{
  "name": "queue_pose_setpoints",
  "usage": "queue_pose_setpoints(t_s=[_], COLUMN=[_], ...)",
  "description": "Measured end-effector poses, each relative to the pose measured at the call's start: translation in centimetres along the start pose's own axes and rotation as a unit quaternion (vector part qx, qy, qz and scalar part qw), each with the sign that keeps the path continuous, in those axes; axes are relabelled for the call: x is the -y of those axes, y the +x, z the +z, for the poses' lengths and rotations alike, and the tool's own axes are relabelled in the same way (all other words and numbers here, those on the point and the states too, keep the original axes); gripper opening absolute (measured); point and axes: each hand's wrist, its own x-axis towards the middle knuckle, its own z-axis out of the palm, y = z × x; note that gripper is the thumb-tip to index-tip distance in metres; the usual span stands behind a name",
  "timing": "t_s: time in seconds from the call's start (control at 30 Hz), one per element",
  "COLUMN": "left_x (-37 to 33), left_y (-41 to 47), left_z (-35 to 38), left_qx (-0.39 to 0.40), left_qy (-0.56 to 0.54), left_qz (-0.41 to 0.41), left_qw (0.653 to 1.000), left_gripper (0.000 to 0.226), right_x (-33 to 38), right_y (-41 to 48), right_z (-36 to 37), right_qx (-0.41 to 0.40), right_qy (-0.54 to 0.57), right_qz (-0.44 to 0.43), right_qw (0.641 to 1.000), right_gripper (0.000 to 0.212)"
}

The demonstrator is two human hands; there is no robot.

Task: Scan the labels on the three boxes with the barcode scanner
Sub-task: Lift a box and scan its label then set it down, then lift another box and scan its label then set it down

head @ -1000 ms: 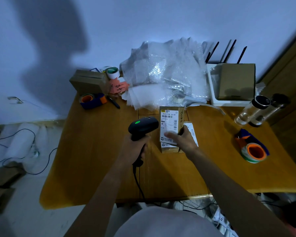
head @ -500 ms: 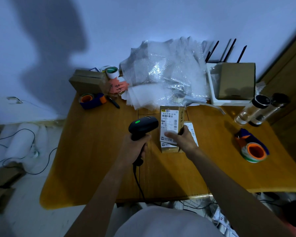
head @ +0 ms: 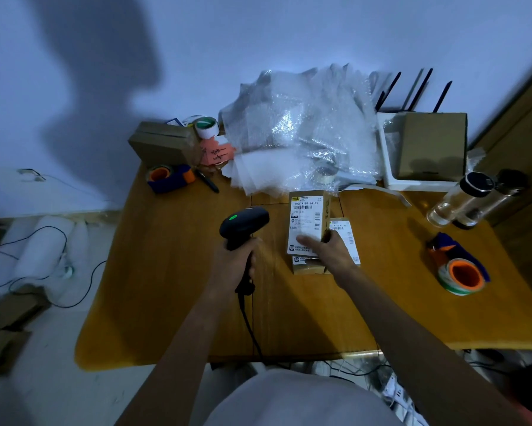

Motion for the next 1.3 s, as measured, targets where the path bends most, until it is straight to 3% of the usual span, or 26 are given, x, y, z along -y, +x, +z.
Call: queue_pose_setpoints(t_s=[0.33, 0.53, 0.9, 1.07, 1.23, 1.3], left_x=[0.5, 1.1, 2.2, 2.9, 3.3, 3.4], left_y=[-0.2, 0.2, 0.5, 0.3, 0.3, 0.3], left_z=[-1.0, -2.0, -3.1, -3.9, -4.1, -4.1], left_qx=[-0.016, -0.034, -0.062, -0.078, -0.089, -0.09], left_qy=[-0.037, -0.029, -0.043, -0.041, -0.052, -0.055], left_qz=[-0.023, -0.046, -0.068, -0.077, -0.087, -0.087], left_qw=[0.999, 0.998, 0.995, 0.993, 0.991, 0.991], left_gripper=[0.02, 0.019, 0.018, 0.022, 0.022, 0.022], right_x=[-0.7, -1.0, -2.4, -2.7, -3.7, -4.2], right_y=[0.0, -0.2, -0.1, -0.1, 0.1, -0.1], right_z=[1.8, 3.6, 6.0, 7.0, 8.6, 9.1], right_qx=[0.039, 0.068, 0.085, 0.101, 0.084, 0.077], right_qy=[0.018, 0.003, -0.021, -0.016, 0.021, 0.058], right_qz=[0.014, 0.022, 0.057, 0.076, 0.125, 0.155], right_qw=[0.999, 0.997, 0.995, 0.992, 0.988, 0.983], right_gripper=[0.066, 0.054, 0.067, 0.064, 0.091, 0.081])
